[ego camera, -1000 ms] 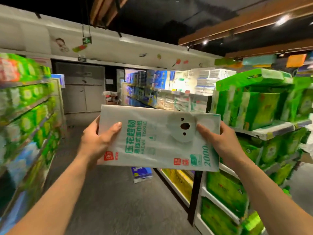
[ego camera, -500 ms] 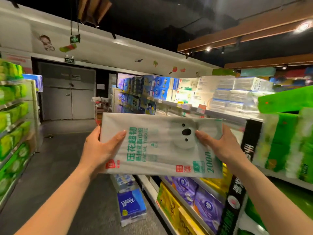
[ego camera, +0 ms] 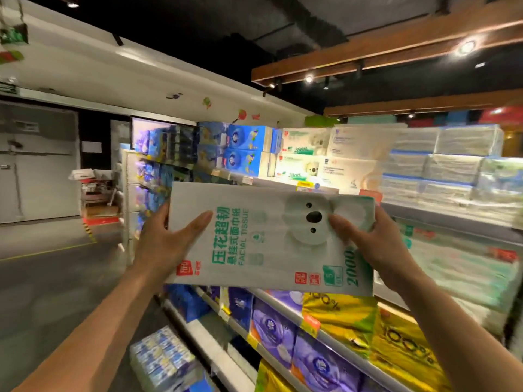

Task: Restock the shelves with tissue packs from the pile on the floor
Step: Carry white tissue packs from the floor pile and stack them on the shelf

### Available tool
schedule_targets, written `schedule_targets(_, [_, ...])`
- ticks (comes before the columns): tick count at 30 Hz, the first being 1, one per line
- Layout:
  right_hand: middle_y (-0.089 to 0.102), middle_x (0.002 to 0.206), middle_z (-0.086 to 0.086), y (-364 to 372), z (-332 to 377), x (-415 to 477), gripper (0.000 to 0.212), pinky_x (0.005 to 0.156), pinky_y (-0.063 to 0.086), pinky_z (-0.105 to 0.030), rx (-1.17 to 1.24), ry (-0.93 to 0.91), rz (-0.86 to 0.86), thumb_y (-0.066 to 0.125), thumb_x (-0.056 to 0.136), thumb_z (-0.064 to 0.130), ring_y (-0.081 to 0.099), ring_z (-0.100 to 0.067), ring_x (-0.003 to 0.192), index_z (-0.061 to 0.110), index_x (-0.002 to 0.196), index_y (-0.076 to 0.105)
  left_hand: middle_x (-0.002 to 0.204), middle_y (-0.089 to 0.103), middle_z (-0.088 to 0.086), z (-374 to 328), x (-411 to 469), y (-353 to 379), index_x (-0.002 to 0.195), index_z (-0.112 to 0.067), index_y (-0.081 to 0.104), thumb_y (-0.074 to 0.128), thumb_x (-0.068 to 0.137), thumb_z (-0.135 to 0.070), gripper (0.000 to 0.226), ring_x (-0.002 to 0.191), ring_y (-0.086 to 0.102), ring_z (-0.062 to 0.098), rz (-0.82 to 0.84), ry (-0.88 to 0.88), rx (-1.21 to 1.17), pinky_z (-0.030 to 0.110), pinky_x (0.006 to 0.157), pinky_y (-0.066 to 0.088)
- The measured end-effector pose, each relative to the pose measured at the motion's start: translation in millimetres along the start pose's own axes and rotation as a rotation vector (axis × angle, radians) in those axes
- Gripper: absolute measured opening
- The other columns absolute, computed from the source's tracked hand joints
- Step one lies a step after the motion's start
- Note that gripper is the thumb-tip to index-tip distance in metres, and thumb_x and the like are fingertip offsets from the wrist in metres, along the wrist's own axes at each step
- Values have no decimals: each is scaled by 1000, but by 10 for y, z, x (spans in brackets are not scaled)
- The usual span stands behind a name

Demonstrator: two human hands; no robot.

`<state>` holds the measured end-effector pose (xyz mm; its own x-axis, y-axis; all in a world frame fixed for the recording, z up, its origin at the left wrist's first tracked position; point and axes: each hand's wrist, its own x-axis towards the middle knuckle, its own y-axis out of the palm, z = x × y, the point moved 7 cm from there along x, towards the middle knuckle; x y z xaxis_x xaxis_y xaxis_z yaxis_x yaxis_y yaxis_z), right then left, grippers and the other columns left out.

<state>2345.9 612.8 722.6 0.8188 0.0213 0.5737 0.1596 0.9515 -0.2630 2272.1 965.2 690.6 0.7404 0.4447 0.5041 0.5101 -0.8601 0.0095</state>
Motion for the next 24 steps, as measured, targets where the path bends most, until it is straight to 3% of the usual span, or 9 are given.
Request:
schedule_targets(3, [77, 101, 5, 206, -141, 626, 49, 64, 63, -34, -30, 2, -66, 78, 78, 51, 77, -12, 79, 29, 117, 59, 94, 76, -4, 222, 850, 255, 110, -30, 65, 78, 81, -41, 33, 75, 75, 12, 39, 32, -35, 33, 62, 61])
schedule_targets(6, [74, 100, 8, 363, -321, 1228, 48, 52, 56, -18, -90, -25, -111, 75, 80, 52, 75, -7, 74, 27, 117, 58, 92, 74, -6, 477, 1617, 581, 103, -29, 65, 79, 82, -35, 26, 73, 73, 10, 84, 88, -65, 21, 52, 56])
schedule_targets(12, [74, 102, 5, 584, -776, 2462, 50, 60, 58, -28, -173, -57, -152, 76, 78, 54, 74, -17, 83, 24, 116, 62, 98, 72, -1, 945, 2892, 1315, 106, -30, 60, 83, 70, -39, 44, 76, 74, 11, 208, 157, -90, 23, 55, 58])
schedule_targets(15, [71, 109, 1, 694, -916, 3152, 73, 69, 59, -35, -176, -70, -172, 76, 63, 65, 71, -22, 92, 21, 119, 62, 105, 71, 1, 1091, 3615, 1609, 114, -23, 59, 85, 62, -45, 62, 88, 73, 18, 225, 203, -87, 32, 65, 62])
schedule_targets(17, [69, 113, 0, 766, -981, 3600, 88, 76, 60, -39, -174, -70, -211, 77, 52, 69, 69, -23, 98, 17, 122, 62, 107, 70, 0, 1180, 4106, 1797, 116, -21, 58, 85, 66, -42, 60, 91, 71, 15, 219, 223, -86, 27, 67, 60])
schedule_targets(20, [71, 109, 5, 909, -1097, 4197, 74, 79, 58, -36, -163, -73, -251, 83, 59, 62, 68, -17, 98, 19, 116, 66, 108, 70, -2, 1328, 4795, 2092, 118, -19, 58, 84, 72, -38, 56, 91, 69, 10, 248, 238, -96, 19, 63, 56])
schedule_targets(24, [71, 115, 6, 1029, -1324, 4961, 69, 80, 60, -35, -211, -73, -326, 85, 68, 58, 69, -15, 101, 20, 122, 64, 112, 70, -1, 1566, 5700, 2538, 123, -17, 58, 85, 73, -37, 60, 97, 70, 14, 308, 265, -144, 29, 76, 58])
